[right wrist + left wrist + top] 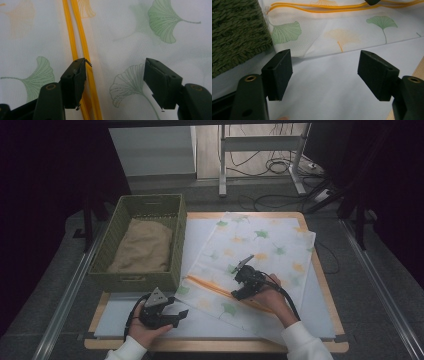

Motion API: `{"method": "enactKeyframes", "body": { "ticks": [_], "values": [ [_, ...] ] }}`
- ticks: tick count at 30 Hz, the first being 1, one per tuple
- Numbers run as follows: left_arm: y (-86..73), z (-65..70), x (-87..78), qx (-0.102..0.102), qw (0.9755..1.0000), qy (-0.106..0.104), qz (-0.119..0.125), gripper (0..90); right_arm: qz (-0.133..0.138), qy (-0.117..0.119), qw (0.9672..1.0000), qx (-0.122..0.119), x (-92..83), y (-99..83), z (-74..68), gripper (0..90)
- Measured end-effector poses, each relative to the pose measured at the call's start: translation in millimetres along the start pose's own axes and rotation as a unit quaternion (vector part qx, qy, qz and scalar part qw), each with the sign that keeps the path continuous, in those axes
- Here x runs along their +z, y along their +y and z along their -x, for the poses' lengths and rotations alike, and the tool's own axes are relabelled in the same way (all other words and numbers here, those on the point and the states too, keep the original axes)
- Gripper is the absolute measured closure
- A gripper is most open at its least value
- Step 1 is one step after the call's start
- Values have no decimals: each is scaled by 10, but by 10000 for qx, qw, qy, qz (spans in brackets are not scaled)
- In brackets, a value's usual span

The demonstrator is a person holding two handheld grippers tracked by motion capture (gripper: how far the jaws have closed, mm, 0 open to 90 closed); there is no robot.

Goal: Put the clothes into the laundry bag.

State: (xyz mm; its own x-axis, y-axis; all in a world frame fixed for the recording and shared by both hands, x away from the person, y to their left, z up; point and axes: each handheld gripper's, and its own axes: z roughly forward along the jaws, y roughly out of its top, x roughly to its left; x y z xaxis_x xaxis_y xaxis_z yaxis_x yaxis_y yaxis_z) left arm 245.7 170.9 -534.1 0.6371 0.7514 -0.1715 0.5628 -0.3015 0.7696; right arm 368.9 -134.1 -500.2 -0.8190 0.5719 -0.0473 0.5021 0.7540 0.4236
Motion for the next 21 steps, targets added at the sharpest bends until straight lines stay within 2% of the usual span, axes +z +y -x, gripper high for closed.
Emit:
{"method": "enactKeyframes", "body": {
  "ticks": [7, 8, 12, 19, 21],
  "values": [
    [-1, -4, 0, -9, 10000, -1, -2, 273, -131, 69, 9999, 38, 48, -3, 16, 408],
    [-1, -4, 0, -8, 10000, 2, -3, 273, -129, 59, 9999, 74, 40, -2, 22, 449],
    [-1, 4, 4, 32, 10000, 22, -22, 272, -124, 67, 9998, 132, 32, -7, 46, 493],
    [-2, 4, 5, 28, 10000, 28, -27, 271, -141, -23, 9997, 217, 18, -15, 92, 649],
    [-2, 3, 6, 25, 10000, 30, -27, 271, -146, -36, 9996, 219, 17, -14, 95, 667]
  ]
}}
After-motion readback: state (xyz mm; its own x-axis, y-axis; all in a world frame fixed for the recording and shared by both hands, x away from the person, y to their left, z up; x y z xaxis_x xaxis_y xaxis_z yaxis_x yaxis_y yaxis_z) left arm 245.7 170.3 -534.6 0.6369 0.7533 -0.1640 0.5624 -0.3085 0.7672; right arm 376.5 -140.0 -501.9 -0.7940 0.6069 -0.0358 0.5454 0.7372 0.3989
